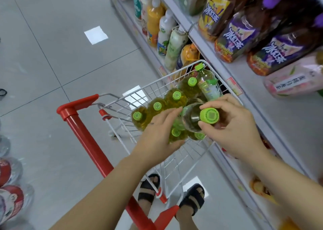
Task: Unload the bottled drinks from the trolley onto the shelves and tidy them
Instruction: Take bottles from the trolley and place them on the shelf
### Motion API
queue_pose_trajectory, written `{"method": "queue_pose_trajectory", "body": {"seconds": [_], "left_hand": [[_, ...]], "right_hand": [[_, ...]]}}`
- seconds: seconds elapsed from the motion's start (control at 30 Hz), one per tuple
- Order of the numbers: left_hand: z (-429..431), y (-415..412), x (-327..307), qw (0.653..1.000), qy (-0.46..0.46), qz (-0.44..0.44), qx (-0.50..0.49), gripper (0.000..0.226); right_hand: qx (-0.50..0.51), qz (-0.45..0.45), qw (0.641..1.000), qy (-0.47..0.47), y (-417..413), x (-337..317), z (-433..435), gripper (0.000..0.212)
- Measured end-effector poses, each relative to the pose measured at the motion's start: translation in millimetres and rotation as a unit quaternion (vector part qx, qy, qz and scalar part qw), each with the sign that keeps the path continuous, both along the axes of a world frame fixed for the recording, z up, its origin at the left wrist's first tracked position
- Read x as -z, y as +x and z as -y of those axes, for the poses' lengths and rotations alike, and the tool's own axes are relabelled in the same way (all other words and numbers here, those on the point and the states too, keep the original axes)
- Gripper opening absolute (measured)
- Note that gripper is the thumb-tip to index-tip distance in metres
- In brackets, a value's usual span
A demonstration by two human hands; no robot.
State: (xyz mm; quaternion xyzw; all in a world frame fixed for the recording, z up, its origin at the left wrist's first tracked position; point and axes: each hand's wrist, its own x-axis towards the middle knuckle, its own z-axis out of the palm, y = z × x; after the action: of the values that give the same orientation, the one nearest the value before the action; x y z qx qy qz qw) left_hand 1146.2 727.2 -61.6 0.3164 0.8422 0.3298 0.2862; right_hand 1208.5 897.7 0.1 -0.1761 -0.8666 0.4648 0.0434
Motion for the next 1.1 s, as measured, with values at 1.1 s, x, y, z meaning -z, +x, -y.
{"method": "queue_pose_trajectory", "body": {"seconds": [1.1], "left_hand": [[-34,16,-70,0.934,0.163,0.134,-0.288,0.056]], "right_hand": [[0.110,0.045,0.987,0.111,-6,3,-60,0.067]]}}
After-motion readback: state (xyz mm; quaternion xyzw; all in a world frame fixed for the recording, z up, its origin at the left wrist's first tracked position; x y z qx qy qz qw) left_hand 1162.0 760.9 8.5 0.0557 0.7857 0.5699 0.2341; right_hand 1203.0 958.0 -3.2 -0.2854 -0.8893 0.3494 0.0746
